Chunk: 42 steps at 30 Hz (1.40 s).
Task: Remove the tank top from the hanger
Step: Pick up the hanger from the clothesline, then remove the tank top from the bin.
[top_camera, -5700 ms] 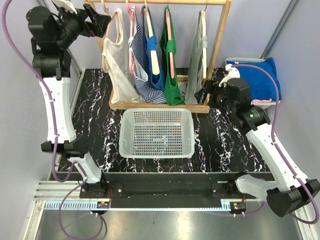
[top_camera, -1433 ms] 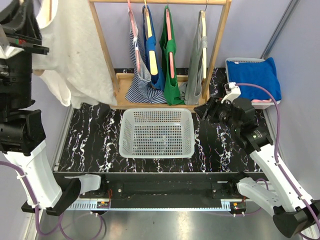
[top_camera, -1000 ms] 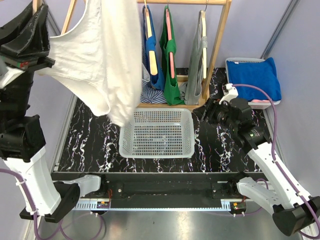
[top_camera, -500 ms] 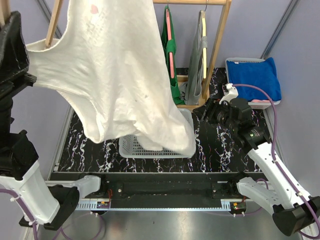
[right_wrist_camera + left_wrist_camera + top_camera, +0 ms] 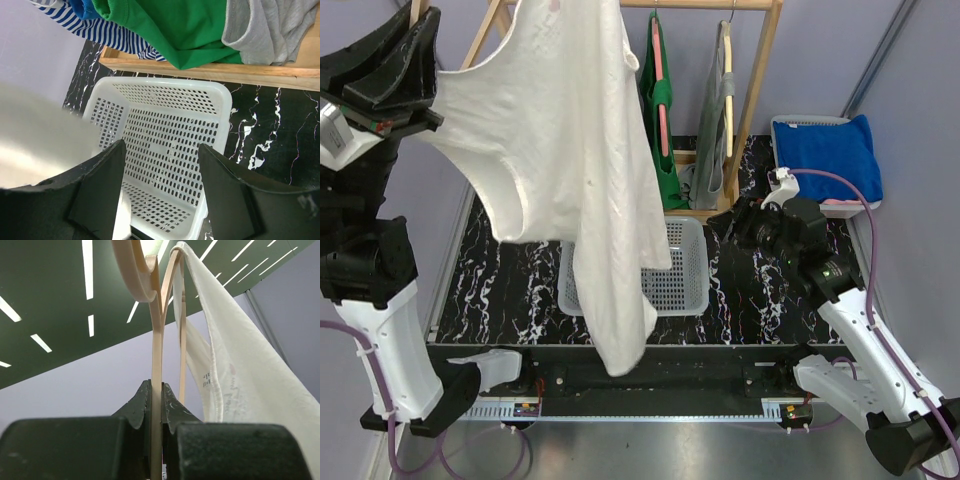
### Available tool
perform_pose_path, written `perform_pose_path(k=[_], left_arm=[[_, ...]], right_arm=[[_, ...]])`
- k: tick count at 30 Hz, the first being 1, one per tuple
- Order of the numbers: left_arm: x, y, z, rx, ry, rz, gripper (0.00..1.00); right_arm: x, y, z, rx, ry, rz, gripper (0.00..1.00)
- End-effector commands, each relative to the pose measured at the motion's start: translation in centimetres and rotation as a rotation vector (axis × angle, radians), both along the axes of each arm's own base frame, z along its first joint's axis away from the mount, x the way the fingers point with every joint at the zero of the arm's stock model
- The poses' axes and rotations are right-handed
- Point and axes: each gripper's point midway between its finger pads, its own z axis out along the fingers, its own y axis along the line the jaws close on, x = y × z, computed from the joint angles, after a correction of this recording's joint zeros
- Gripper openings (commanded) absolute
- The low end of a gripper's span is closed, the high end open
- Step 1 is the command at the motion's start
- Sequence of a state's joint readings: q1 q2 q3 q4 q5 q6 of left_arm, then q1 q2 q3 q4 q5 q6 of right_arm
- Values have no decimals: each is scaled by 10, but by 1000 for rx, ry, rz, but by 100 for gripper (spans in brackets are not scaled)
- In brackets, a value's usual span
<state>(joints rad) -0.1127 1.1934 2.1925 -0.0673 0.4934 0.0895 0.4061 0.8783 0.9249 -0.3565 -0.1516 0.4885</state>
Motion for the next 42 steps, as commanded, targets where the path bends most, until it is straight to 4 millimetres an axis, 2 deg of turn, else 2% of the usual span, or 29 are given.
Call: perform_pose_path(k=[1, 6, 10, 13, 14, 15, 20, 22, 23, 24, 27, 29, 30, 31, 36, 40, 42], left_arm=[[-39, 11, 37, -48, -164, 28, 0], [-34, 10, 32, -41, -151, 31, 0], [-35, 11, 37, -43, -167, 36, 0], [-41, 10, 46, -34, -214, 38, 0], [-57, 13, 56, -42, -262, 40, 0], [-46, 11, 59, -41, -258, 40, 0], [-42, 9, 60, -16, -288, 52, 0], [-32, 9, 51, -12, -263, 61, 0], [-40, 10, 52, -11, -286, 72, 0], [-30, 9, 45, -3, -264, 74, 0], [-26, 8, 40, 6, -251, 81, 0], [-23, 9, 43, 8, -270, 96, 0], [-34, 11, 51, 1, -305, 99, 0], [-21, 11, 53, 1, -293, 108, 0], [-28, 13, 67, 0, -372, 131, 0], [-33, 12, 67, -3, -378, 122, 0], [-22, 10, 58, 3, -337, 113, 0]], right_arm=[[-2, 4, 10, 26, -29, 13, 69], [-3, 3, 9, 24, -28, 13, 69], [-2, 5, 7, 25, -21, 17, 68], [-1, 6, 9, 35, -22, 19, 68], [-1, 6, 10, 36, -21, 19, 68], [0, 6, 13, 39, -28, 19, 68], [1, 7, 15, 46, -33, 17, 67], [0, 7, 14, 48, -28, 20, 67], [-1, 7, 14, 48, -28, 21, 67], [-2, 7, 12, 46, -23, 21, 67], [-2, 6, 11, 44, -23, 18, 67], [-2, 6, 11, 45, -24, 16, 66], [-1, 6, 10, 42, -20, 17, 67], [-2, 7, 10, 42, -19, 18, 66], [0, 7, 9, 47, -16, 17, 66], [0, 7, 6, 45, -10, 13, 66], [0, 6, 4, 43, -7, 10, 66]])
